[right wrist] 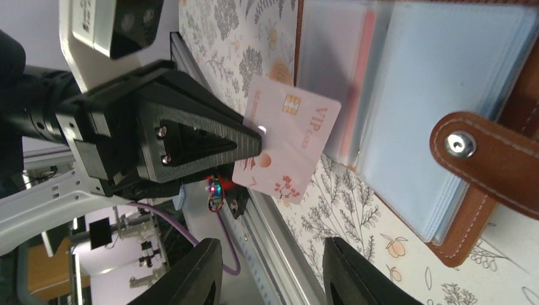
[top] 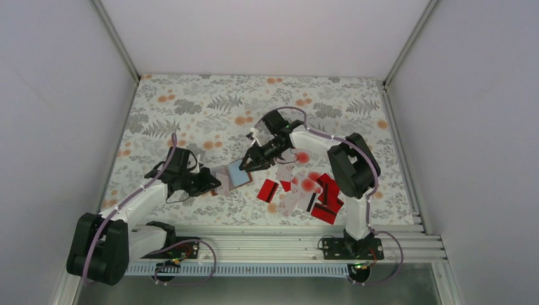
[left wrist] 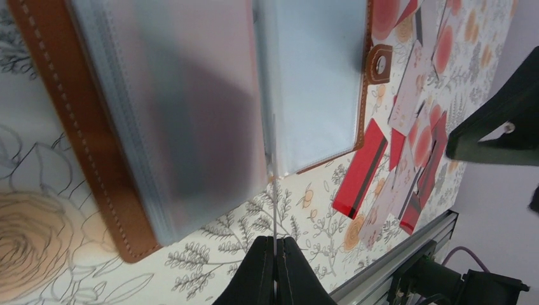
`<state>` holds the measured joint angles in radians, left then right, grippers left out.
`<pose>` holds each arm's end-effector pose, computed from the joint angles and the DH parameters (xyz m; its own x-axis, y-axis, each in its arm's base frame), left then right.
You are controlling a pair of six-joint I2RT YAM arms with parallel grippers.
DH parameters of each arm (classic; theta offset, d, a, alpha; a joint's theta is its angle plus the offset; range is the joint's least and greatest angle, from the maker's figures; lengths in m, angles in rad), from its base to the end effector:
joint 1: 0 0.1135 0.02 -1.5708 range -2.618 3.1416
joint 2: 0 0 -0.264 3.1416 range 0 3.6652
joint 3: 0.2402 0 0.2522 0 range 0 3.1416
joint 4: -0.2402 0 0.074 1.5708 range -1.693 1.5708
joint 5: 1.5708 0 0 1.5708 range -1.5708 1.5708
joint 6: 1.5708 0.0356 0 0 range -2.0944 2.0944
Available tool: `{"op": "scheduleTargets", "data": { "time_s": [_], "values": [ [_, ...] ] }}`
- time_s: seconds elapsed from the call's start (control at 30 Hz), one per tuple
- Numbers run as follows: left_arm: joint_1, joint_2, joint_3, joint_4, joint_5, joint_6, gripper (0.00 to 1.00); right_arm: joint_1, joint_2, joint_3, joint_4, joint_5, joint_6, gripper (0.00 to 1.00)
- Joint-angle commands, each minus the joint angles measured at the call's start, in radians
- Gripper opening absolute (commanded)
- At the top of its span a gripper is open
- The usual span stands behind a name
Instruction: Put the credit cards into the card holder
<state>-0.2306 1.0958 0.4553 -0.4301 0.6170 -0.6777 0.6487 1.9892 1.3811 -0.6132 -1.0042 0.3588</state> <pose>0.1714 -0.0614 0.1596 -0.9518 -0.3018 -0.0553 -0.1799 0.6949 -0.6962 0.2962 0.2623 0.1765 -0.8957 -0.4426 -0.0423 -0.2563 0.4364 0.8625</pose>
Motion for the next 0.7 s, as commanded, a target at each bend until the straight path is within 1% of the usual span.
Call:
{"op": "scheduleTargets", "data": {
  "time_s": [0.0,0.1,0.4,0.53,0.67],
  "values": [
    [0.007,0.027,-0.026,0.151,0.046,-0.032,0.03,0.008,0.035,-0.041,0.041,-0.089,-0.033,0.41],
    [0.008,0.050,-0.040,0.205,0.062,-0.039,0.02,0.008,0.060,-0.047,0.030,-0.097,-0.054,0.40],
    [0.009,0.112,-0.036,0.244,0.067,-0.019,0.03,0.008,0.111,-0.096,0.059,-0.083,-0.075,0.38],
    [0.010,0.135,-0.034,0.237,0.063,-0.005,0.02,0.008,0.130,-0.126,0.077,-0.077,-0.075,0.37],
    [0.009,0.123,-0.022,0.212,0.051,0.007,0.02,0.008,0.145,-0.142,0.091,-0.062,-0.071,0.36]
  ]
}}
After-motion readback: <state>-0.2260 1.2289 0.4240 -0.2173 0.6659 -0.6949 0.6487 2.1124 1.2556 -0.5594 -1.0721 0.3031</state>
